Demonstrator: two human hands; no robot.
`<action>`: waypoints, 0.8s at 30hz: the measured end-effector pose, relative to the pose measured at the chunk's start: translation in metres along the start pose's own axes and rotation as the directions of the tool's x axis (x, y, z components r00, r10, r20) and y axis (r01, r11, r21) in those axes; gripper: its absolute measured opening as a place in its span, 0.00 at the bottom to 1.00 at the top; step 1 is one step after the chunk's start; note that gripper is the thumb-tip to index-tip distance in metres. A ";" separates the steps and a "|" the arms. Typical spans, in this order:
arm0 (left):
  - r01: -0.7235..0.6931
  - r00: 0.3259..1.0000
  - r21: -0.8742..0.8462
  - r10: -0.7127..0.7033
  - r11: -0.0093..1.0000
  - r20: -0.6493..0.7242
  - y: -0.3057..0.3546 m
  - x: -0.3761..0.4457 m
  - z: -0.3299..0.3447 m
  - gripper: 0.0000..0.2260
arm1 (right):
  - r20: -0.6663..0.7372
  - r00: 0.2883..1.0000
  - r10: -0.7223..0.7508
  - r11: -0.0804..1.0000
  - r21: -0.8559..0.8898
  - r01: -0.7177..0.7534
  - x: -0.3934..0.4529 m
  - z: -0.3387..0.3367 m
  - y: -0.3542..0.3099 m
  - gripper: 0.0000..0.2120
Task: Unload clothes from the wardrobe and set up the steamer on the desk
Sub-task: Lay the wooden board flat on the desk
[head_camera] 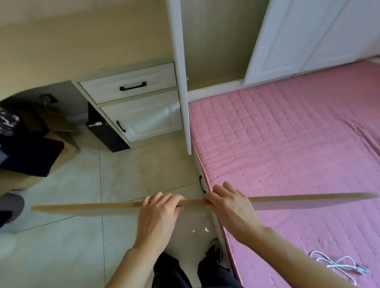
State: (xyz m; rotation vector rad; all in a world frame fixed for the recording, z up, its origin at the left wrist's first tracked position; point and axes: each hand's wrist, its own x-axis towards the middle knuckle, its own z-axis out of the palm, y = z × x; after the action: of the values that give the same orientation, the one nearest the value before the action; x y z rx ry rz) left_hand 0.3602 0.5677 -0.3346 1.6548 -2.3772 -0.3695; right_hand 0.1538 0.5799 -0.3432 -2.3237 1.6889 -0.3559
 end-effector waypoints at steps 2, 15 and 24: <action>0.035 0.999 0.001 -0.035 0.999 -0.027 -0.016 -0.009 -0.010 0.11 | -0.001 0.999 -0.044 0.999 0.003 0.044 0.013 0.002 -0.017 0.06; 0.195 0.975 -0.009 -0.195 0.981 -0.107 -0.165 -0.061 -0.085 0.09 | 0.019 0.974 -0.227 0.974 0.010 0.227 0.112 0.033 -0.167 0.08; 0.220 0.962 0.018 -0.214 0.975 -0.169 -0.265 -0.073 -0.147 0.08 | 0.048 0.949 -0.311 0.949 0.058 0.309 0.183 0.043 -0.266 0.08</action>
State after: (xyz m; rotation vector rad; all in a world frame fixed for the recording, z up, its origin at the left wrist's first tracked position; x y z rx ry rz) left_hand 0.6667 0.5361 -0.2860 1.8902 -2.1014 -0.2155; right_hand 0.4607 0.4870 -0.2841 -2.5373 1.2717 -0.3808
